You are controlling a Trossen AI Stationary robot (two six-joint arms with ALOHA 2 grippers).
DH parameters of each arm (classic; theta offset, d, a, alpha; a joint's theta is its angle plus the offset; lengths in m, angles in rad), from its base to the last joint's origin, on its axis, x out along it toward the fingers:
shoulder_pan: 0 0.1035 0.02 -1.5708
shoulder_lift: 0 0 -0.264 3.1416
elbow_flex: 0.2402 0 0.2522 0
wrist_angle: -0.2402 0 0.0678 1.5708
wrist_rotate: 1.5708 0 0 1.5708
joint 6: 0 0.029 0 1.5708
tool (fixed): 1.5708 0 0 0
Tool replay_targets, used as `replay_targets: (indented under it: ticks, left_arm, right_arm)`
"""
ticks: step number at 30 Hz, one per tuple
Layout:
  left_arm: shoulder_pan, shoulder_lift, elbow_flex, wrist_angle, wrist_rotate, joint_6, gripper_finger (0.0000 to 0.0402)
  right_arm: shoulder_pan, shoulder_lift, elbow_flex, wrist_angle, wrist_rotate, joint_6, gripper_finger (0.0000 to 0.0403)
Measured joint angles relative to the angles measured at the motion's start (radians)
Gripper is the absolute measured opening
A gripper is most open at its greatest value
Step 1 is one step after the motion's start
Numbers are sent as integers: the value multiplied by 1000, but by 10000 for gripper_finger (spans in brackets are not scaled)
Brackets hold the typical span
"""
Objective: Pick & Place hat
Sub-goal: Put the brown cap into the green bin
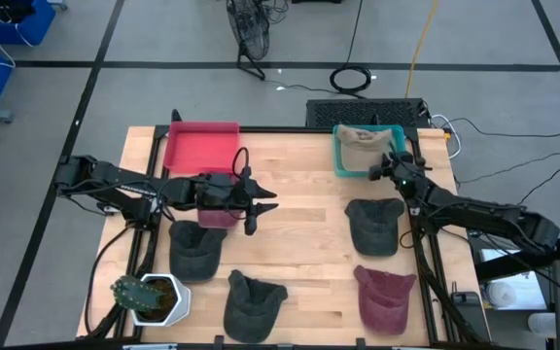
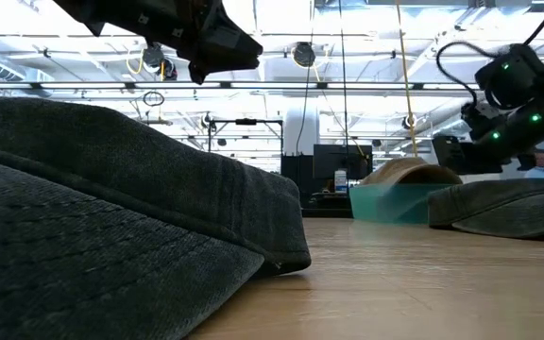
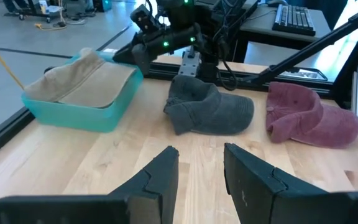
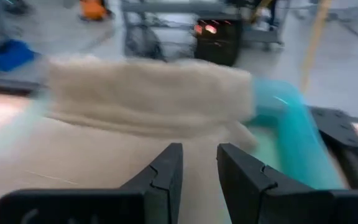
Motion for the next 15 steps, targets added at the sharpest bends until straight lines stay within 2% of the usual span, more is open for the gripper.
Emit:
replay_targets:
  ticks: [7, 15]
  left_arm:
    - [0, 0, 0, -6, 0, -8, 134]
    - [-1, 0, 0, -29, 0, -34, 134]
  right_arm:
    - [47, -41, 84, 29, -114, -18, 89]
    - [126, -32, 141, 42, -118, -21, 89]
